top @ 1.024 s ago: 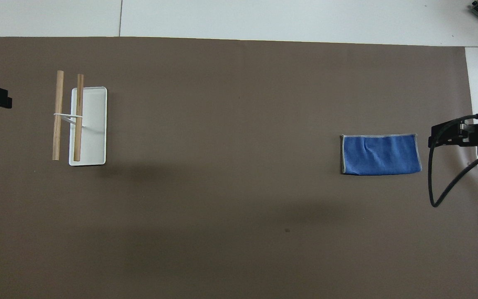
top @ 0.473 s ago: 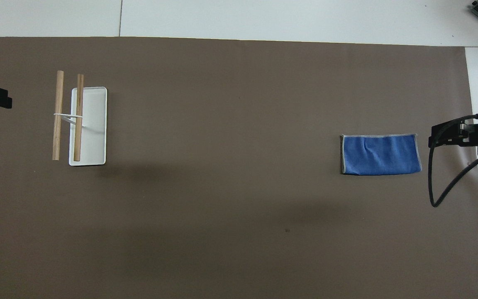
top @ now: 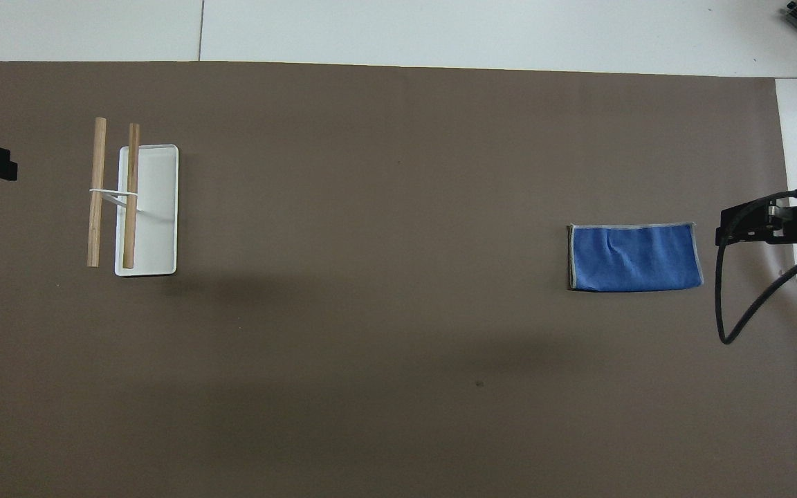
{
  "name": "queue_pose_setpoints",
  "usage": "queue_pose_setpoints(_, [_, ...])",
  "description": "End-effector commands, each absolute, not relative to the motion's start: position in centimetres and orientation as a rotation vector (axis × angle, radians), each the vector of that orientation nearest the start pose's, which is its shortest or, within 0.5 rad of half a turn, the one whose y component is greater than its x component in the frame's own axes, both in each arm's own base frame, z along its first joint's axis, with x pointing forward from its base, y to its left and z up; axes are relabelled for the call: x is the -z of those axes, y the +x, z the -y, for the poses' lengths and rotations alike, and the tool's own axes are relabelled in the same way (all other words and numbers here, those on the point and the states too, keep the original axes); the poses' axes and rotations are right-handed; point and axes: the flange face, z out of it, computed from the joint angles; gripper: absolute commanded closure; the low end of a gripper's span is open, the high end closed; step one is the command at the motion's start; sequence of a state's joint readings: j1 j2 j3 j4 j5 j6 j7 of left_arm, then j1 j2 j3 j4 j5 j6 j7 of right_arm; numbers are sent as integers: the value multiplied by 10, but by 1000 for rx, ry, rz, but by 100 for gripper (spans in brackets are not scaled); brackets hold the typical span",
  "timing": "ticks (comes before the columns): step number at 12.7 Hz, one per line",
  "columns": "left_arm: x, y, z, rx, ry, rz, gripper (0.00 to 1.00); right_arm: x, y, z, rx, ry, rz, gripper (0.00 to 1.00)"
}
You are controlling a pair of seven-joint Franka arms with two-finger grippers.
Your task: Right arm passes towel to left arm to hang
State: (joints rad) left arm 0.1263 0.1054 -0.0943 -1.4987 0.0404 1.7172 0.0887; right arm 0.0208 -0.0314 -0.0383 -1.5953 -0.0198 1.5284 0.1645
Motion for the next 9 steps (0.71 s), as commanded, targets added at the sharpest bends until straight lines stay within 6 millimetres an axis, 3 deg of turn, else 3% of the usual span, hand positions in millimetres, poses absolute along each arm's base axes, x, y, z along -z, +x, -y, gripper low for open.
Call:
queue_pose_setpoints(1, [-613, 591, -29, 174, -3103, -104, 0, -626, 533, 15, -47, -3149, -281, 0])
queue_pose_setpoints(3, [-613, 591, -29, 174, -3103, -104, 0, -616, 537, 16, 49, -3142, -271, 0])
queue_pose_setpoints(9, [-613, 591, -29, 174, -3103, -104, 0, -551, 539, 28, 196, -3128, -288, 0])
